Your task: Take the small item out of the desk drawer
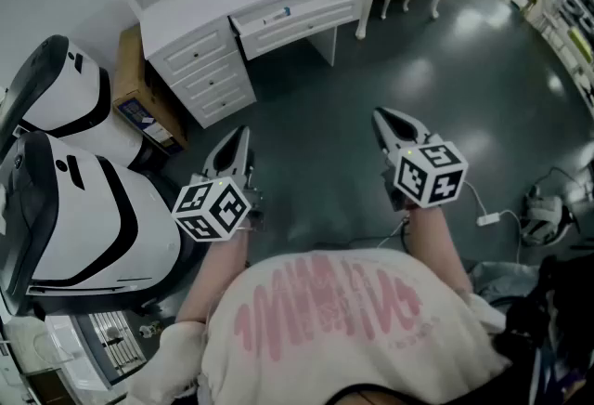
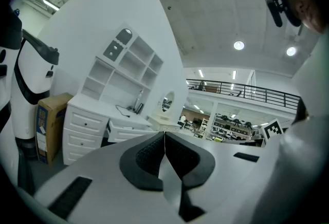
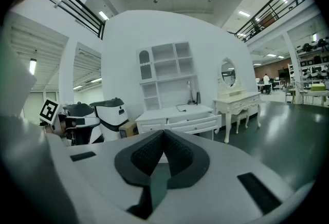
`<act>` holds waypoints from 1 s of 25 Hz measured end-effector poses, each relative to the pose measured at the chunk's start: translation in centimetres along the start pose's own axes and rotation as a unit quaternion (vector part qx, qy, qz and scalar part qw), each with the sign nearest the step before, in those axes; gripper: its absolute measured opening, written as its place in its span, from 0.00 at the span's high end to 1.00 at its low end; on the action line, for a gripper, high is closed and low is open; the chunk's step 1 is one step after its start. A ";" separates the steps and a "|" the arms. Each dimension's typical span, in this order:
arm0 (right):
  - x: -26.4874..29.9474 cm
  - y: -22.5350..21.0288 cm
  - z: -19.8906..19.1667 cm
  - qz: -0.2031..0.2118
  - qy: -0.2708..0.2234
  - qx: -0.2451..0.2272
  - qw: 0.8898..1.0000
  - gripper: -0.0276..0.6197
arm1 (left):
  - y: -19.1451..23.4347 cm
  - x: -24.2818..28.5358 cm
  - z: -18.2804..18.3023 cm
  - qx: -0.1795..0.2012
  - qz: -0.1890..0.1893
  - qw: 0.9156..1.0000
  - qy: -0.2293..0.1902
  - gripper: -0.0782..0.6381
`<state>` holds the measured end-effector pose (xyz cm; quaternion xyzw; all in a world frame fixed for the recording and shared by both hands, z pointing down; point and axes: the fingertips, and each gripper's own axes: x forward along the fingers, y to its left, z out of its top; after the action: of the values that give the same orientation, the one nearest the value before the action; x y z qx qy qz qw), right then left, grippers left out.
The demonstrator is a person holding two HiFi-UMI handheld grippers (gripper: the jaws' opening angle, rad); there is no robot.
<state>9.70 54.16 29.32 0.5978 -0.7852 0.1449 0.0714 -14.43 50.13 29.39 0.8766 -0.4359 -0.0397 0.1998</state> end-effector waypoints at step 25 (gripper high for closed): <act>16.5 -6.1 1.7 0.013 0.042 0.018 0.999 0.93 | 10.9 13.3 3.1 0.001 0.025 1.000 -0.003 0.85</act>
<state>11.08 37.03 33.29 0.5823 -0.7863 0.1848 0.0923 -15.15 32.89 32.09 0.8653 -0.4586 -0.0365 0.1991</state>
